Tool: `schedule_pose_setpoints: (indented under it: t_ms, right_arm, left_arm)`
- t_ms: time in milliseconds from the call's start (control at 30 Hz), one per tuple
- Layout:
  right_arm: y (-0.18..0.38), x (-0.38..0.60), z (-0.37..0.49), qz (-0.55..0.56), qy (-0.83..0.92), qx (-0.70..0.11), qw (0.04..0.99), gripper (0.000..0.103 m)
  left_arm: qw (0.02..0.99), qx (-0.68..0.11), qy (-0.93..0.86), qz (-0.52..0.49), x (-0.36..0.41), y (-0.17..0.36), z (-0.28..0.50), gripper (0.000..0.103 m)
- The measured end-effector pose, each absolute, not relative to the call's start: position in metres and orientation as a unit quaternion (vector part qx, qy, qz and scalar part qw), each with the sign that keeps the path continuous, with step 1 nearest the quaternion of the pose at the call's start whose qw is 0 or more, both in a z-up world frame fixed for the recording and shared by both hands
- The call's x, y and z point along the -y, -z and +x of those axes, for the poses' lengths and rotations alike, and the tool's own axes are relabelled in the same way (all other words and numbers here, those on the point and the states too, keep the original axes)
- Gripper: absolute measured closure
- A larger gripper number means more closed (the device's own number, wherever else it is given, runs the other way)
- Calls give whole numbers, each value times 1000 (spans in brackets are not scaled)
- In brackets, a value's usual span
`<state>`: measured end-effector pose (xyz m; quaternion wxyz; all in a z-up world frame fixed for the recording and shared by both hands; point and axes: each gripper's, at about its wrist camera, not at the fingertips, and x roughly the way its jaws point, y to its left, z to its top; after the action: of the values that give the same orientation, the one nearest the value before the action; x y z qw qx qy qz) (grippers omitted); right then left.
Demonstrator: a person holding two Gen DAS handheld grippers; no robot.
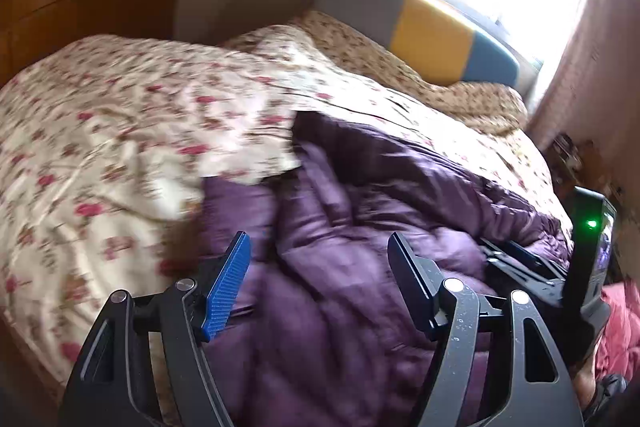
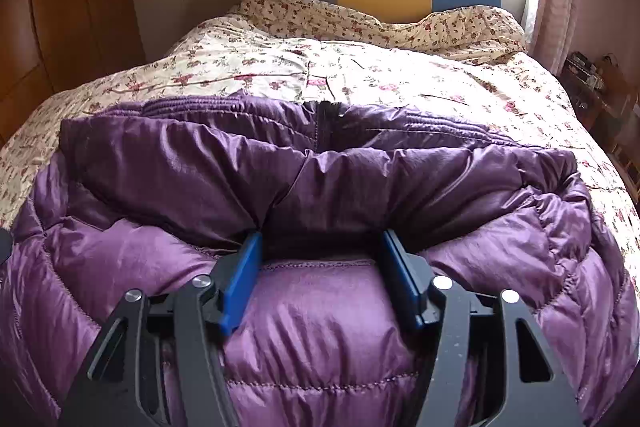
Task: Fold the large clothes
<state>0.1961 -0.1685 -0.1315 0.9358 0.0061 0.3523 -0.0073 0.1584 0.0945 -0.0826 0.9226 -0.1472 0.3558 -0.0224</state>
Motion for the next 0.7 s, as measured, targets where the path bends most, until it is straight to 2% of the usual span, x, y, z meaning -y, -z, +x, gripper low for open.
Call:
schedule_pose_setpoints:
  t_ms: [200, 233, 300, 400, 600, 700]
  right_arm:
    - [114, 172, 173, 8, -1, -339, 941, 43]
    - [112, 172, 168, 7, -1, -338, 941, 46]
    - [108, 174, 157, 12, -8, -338, 941, 59]
    - [104, 176, 138, 14, -19, -338, 941, 69]
    - [103, 175, 111, 23, -38, -345, 938, 80]
    - [105, 173, 99, 21, -43, -350, 935, 81]
  left_arm:
    - [908, -377, 6, -185, -139, 96, 145, 33]
    - [904, -381, 9, -194, -145, 99, 144, 33]
    - [897, -387, 15, -213, -151, 105, 140, 33]
    - [891, -391, 25, -229, -153, 111, 136, 33]
    - [879, -398, 40, -261, -154, 120, 136, 33]
    - [873, -397, 48, -280, -156, 123, 134, 33]
